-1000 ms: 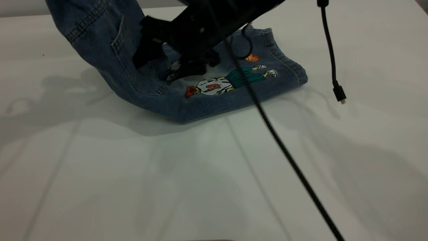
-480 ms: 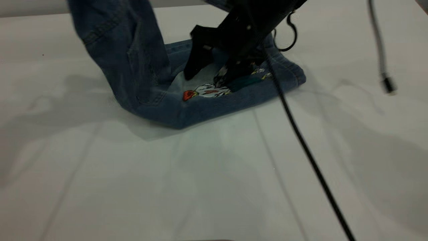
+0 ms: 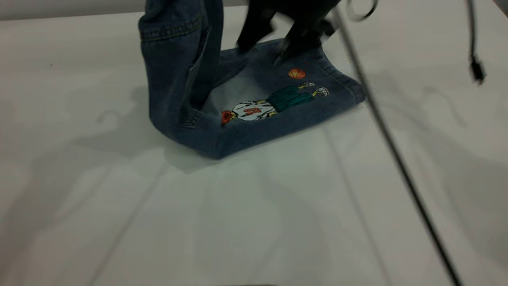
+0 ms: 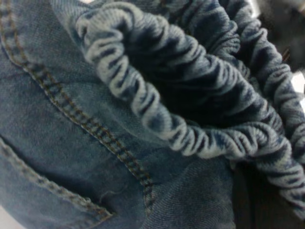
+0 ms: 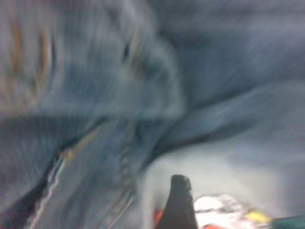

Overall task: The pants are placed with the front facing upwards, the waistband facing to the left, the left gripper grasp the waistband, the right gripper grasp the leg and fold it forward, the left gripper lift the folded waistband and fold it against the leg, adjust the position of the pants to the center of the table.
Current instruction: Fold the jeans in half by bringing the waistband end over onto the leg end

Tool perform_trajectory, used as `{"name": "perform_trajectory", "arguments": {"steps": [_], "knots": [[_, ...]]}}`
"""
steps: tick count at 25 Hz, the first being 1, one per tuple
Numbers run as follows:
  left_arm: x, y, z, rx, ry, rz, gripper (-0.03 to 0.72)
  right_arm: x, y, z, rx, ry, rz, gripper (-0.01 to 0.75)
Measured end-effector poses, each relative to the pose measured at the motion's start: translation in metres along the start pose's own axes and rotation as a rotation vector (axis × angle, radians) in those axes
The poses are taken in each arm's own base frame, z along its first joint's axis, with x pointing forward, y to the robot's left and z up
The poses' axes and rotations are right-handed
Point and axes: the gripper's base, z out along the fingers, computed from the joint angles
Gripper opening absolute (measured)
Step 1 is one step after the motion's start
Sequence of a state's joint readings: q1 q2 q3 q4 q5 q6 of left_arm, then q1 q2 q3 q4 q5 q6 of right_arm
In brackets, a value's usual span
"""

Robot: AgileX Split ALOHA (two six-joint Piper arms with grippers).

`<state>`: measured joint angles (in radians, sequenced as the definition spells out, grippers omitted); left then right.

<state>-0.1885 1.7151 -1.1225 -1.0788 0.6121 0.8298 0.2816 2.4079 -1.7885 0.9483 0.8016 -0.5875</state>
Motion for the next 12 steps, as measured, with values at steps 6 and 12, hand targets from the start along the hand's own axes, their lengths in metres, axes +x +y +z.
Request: {"name": "perform_trajectory", "arguments": {"steps": [6, 12], "knots": [[0.000, -0.010, 0.006, -0.002, -0.023, 0.004, 0.092, -0.019, -0.038, -0.061, 0.039, -0.074, 0.041, 0.533], [-0.001, -0.022, 0.021, -0.056, -0.077, 0.031, 0.092, -0.032, -0.040, -0.121, 0.050, -0.154, 0.035, 0.533]]}}
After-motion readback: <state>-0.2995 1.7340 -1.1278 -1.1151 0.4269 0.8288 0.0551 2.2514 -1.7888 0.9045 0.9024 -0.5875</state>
